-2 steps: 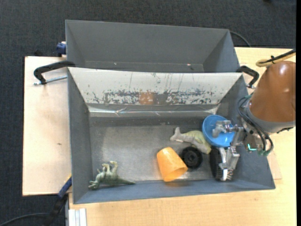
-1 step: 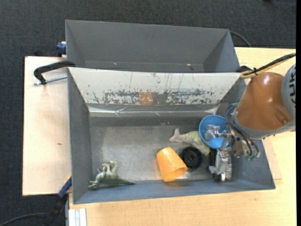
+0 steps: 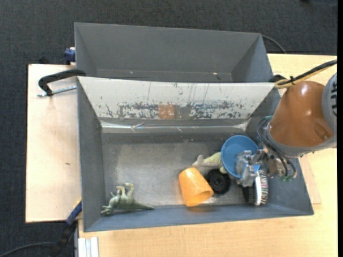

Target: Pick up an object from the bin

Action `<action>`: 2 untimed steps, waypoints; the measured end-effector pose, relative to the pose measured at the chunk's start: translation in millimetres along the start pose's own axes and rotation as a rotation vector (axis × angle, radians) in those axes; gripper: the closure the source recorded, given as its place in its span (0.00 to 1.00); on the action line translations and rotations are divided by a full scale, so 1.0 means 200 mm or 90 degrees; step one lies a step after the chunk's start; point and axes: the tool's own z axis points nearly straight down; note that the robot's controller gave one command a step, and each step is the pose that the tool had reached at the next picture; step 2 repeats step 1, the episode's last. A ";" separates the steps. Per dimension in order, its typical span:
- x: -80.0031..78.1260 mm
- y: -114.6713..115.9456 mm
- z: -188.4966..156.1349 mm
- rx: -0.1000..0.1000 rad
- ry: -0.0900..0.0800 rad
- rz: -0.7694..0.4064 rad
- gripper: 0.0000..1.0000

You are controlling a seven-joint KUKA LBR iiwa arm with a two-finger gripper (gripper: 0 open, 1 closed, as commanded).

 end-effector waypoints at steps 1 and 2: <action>-0.04 -0.05 -0.81 0.002 -0.006 0.000 1.00; -0.04 -0.05 -0.81 0.002 -0.006 0.000 1.00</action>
Offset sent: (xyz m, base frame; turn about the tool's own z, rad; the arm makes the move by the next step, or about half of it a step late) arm 0.0055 -0.0101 0.1561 -0.0007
